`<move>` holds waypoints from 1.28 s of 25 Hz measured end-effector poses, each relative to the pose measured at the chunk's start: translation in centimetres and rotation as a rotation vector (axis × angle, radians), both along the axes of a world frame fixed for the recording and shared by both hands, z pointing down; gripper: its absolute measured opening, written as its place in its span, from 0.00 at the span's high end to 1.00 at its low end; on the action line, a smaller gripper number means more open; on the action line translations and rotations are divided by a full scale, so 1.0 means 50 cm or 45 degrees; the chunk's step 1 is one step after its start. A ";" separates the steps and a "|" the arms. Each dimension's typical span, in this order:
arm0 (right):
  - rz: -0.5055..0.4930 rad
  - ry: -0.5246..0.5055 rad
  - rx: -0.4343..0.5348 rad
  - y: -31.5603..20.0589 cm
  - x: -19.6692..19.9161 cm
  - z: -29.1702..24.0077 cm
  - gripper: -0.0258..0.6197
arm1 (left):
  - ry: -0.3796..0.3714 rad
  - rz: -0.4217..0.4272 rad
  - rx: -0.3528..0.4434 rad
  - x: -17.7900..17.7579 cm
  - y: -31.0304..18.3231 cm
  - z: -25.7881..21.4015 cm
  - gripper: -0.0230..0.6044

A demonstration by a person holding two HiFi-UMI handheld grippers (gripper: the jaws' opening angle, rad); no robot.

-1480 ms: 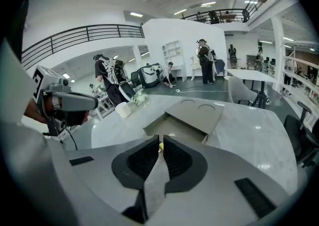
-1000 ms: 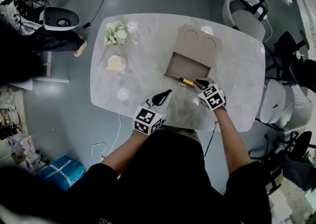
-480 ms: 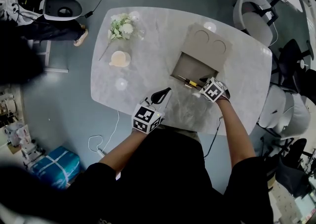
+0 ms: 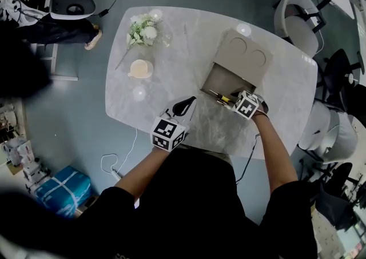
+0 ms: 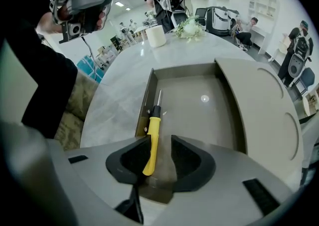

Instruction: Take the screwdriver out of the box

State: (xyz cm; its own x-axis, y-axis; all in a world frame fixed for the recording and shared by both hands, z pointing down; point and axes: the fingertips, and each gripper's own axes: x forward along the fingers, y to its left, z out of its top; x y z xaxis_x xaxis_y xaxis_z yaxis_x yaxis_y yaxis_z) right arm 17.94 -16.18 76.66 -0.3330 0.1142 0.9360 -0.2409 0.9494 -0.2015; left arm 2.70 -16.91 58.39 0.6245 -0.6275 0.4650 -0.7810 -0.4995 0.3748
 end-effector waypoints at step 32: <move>-0.166 0.081 0.070 -0.011 -0.051 -0.005 0.81 | -0.002 -0.006 -0.024 0.003 0.025 0.014 0.94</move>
State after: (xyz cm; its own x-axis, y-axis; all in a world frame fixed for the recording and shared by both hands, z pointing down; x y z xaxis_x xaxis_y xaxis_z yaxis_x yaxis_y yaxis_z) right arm 15.39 -16.75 76.42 -0.2585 0.1008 0.9607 -0.1258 0.9826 -0.1369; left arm 2.84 -15.68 59.11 0.6209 -0.6216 0.4776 -0.7839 -0.4887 0.3830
